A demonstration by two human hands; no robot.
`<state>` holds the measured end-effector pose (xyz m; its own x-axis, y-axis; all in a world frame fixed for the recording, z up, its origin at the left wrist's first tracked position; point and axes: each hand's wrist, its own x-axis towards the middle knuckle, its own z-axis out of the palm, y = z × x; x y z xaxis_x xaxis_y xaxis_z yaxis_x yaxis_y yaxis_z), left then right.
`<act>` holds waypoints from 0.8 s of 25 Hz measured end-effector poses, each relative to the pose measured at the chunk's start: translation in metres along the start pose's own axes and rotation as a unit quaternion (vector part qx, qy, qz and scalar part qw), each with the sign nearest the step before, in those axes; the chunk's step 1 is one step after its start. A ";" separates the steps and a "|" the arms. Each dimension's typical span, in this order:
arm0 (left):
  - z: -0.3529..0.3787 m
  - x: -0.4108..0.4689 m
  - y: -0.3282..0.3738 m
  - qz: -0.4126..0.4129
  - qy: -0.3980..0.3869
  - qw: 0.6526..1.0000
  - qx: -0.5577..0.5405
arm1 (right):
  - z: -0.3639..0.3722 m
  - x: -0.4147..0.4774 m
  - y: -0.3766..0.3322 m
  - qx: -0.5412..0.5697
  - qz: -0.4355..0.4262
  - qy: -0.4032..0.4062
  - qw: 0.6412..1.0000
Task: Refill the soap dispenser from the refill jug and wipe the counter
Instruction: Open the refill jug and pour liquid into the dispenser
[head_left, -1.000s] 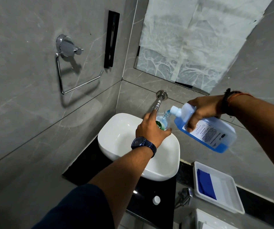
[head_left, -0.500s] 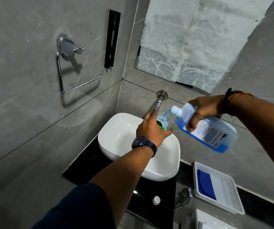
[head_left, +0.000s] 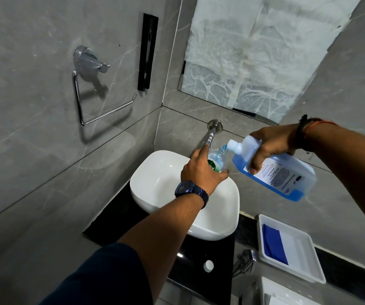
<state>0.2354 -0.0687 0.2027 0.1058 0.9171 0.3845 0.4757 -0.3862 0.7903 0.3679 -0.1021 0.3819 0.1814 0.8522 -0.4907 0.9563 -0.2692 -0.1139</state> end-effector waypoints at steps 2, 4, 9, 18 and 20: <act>-0.001 0.000 0.001 0.000 0.001 1.000 -0.002 | 0.000 -0.001 0.000 -0.001 0.000 -0.001 1.000; -0.001 0.000 0.001 0.001 0.003 1.000 -0.003 | 0.000 -0.001 0.000 -0.001 0.000 -0.001 1.000; -0.001 0.000 0.001 0.000 0.000 1.000 -0.004 | -0.001 0.001 0.000 0.002 0.001 0.005 1.000; -0.001 0.000 -0.002 0.000 0.008 1.000 -0.004 | -0.001 0.003 -0.002 0.002 -0.002 0.003 1.000; -0.001 0.001 -0.002 -0.001 0.012 1.000 -0.005 | -0.001 0.003 -0.002 0.003 0.001 0.003 1.000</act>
<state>0.2340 -0.0675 0.2019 0.0838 0.9156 0.3932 0.4670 -0.3847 0.7962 0.3663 -0.0984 0.3815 0.1840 0.8544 -0.4860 0.9547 -0.2729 -0.1184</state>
